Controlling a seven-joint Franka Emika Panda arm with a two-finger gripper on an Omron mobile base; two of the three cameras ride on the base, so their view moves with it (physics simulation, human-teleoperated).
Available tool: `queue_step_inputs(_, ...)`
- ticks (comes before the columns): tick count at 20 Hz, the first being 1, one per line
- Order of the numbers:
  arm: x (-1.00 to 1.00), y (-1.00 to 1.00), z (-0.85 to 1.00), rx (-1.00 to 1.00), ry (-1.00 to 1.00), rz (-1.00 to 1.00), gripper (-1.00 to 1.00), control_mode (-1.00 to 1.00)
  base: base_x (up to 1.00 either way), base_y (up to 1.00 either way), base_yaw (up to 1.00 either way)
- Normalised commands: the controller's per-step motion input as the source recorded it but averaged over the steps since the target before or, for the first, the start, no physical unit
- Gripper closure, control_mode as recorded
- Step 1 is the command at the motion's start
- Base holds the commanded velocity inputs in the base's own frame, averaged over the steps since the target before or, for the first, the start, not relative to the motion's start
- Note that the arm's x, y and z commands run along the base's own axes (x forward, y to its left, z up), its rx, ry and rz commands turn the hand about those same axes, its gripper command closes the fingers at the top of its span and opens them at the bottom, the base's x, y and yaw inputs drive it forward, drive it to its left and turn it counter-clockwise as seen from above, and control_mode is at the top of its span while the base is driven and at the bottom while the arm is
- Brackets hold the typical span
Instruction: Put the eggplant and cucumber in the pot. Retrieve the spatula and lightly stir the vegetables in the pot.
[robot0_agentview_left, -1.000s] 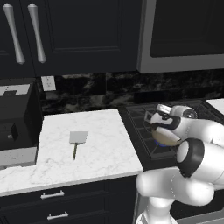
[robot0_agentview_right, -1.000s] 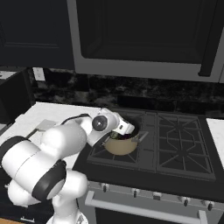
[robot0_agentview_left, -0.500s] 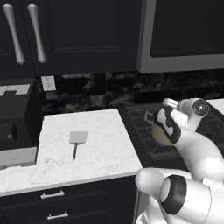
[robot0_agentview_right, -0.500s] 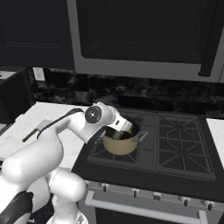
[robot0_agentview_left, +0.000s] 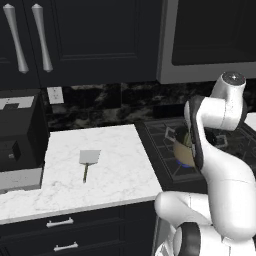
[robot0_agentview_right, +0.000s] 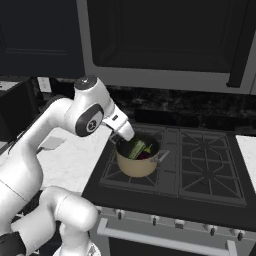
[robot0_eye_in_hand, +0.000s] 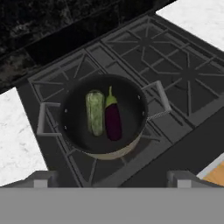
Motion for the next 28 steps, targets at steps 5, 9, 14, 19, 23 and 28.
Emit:
queue_step_inputs(5, -0.92, 0.95, -0.17, 0.00, 0.31, 0.12, -1.00, -1.00, 0.00, 0.00, 0.00)
queue_step_inputs(9, -0.45, 1.00, -0.41, 0.02, 0.29, 0.17, -1.00, -1.00, 0.00, 0.00, 0.00)
queue_step_inputs(14, -0.03, 1.00, -0.30, 0.08, 0.36, 0.17, -1.00, -1.00, 0.00, 0.00, 0.00)
queue_step_inputs(19, 0.00, 1.00, -0.23, 0.05, 0.23, 0.13, -1.00, -1.00, 0.00, 0.00, 0.00)
queue_step_inputs(23, -0.01, 1.00, -0.21, 0.00, 0.01, 0.06, -1.00, -1.00, 0.00, 0.00, 0.00)
queue_step_inputs(28, -0.07, 1.00, -0.20, 0.00, -0.13, 0.00, -1.00, -1.00, 0.00, 0.00, 0.00)
